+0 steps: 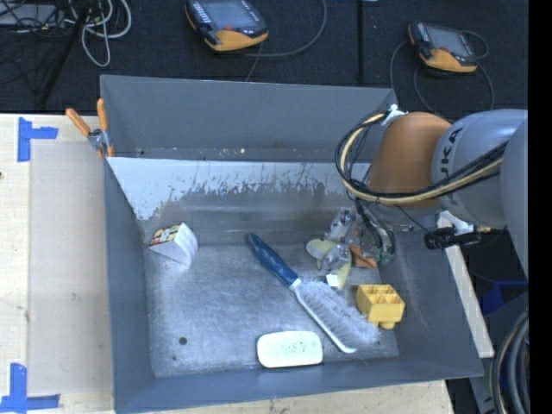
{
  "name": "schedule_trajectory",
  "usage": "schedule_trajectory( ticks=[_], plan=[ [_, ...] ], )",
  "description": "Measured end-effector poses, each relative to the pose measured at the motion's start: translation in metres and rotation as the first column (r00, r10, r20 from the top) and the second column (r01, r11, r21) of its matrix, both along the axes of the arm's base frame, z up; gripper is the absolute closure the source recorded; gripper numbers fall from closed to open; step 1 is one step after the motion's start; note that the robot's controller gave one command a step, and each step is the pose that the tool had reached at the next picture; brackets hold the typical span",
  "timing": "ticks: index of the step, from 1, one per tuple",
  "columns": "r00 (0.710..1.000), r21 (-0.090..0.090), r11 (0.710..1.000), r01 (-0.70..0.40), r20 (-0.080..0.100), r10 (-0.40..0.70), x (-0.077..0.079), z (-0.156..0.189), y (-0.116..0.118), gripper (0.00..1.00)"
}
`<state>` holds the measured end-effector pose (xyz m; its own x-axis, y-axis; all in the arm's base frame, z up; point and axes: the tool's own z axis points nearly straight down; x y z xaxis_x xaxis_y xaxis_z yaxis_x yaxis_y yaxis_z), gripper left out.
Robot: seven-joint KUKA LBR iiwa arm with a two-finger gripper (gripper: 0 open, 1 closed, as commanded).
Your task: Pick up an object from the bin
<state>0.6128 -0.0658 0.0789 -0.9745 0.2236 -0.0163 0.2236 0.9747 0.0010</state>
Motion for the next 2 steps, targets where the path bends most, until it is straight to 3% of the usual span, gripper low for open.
schedule_trajectory(
  ticks=[1,2],
  plan=[
    [1.000,0.000,1.000,-0.001,0.000,0.001,0.000,0.000,0.000,1.00],
    [1.000,0.003,1.000,-0.002,-0.016,0.002,0.001,0.024,0.003,1.00]
  ],
)
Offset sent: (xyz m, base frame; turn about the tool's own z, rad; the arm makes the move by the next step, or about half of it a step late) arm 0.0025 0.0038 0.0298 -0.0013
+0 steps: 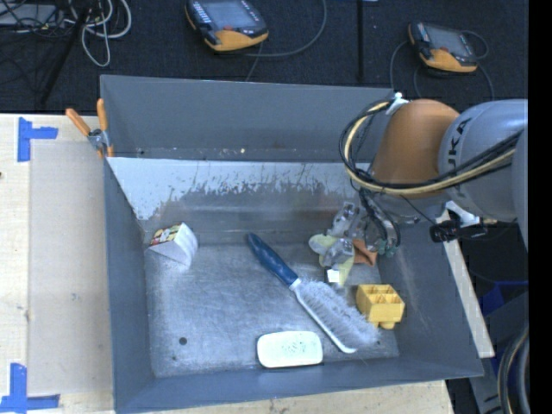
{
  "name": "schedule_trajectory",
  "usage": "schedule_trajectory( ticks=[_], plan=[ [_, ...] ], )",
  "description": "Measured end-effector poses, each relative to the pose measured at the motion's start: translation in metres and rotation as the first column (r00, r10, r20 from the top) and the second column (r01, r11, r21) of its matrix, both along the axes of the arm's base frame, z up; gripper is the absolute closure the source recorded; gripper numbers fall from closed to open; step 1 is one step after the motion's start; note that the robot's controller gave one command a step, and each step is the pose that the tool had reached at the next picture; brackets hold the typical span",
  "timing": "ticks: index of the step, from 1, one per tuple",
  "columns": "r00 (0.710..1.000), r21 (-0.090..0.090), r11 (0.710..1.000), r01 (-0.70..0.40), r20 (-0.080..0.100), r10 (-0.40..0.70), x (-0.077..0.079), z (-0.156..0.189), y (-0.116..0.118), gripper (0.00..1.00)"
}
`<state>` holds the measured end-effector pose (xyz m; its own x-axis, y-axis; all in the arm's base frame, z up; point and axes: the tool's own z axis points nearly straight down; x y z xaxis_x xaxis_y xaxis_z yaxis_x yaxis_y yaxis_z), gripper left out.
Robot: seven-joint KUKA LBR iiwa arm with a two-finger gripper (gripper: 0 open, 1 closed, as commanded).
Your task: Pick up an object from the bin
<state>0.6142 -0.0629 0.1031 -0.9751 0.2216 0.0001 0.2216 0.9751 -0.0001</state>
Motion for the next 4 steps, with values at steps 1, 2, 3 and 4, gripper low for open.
schedule_trajectory(
  ticks=[1,2,3,4],
  plan=[
    [1.000,0.000,1.000,0.000,0.000,0.000,0.003,0.011,-0.001,1.00],
    [1.000,0.000,1.000,-0.029,0.001,0.029,0.005,0.030,0.001,1.00],
    [1.000,0.001,1.000,0.019,-0.001,-0.019,-0.005,0.041,-0.001,1.00],
    [1.000,0.000,1.000,-0.018,-0.001,0.018,0.005,0.088,-0.004,1.00]
  ],
)
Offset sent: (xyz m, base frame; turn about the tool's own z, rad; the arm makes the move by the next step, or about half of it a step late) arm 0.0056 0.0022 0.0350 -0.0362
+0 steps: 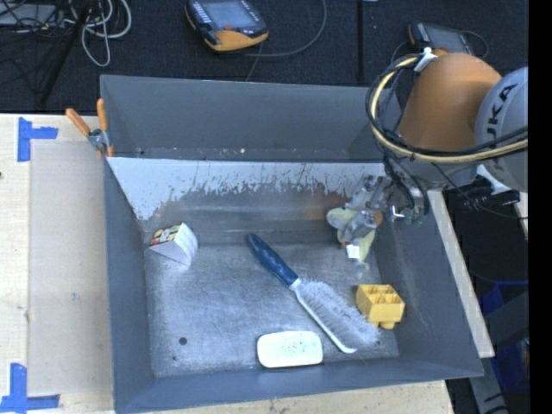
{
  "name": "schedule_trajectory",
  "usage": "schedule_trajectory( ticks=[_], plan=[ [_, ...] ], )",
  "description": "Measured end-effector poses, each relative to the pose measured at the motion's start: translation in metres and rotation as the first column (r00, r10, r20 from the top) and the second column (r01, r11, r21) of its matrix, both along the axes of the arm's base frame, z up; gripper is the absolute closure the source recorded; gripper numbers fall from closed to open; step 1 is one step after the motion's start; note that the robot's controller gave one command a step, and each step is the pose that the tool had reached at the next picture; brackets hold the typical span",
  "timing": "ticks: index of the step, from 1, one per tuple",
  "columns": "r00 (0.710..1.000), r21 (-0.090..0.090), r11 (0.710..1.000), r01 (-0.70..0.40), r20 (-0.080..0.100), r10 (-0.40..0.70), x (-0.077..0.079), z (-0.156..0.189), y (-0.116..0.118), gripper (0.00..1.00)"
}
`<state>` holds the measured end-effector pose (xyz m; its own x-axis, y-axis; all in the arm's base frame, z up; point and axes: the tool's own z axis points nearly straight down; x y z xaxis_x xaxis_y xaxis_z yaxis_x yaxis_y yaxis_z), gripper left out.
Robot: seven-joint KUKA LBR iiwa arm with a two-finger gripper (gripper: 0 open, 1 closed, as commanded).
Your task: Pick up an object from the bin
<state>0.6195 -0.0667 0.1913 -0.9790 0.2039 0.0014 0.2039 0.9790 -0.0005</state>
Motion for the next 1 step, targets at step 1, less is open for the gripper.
schedule_trajectory(
  ticks=[1],
  plan=[
    [1.000,0.001,1.000,0.027,-0.001,-0.027,-0.0133,0.0446,-0.0007,1.00]
  ],
)
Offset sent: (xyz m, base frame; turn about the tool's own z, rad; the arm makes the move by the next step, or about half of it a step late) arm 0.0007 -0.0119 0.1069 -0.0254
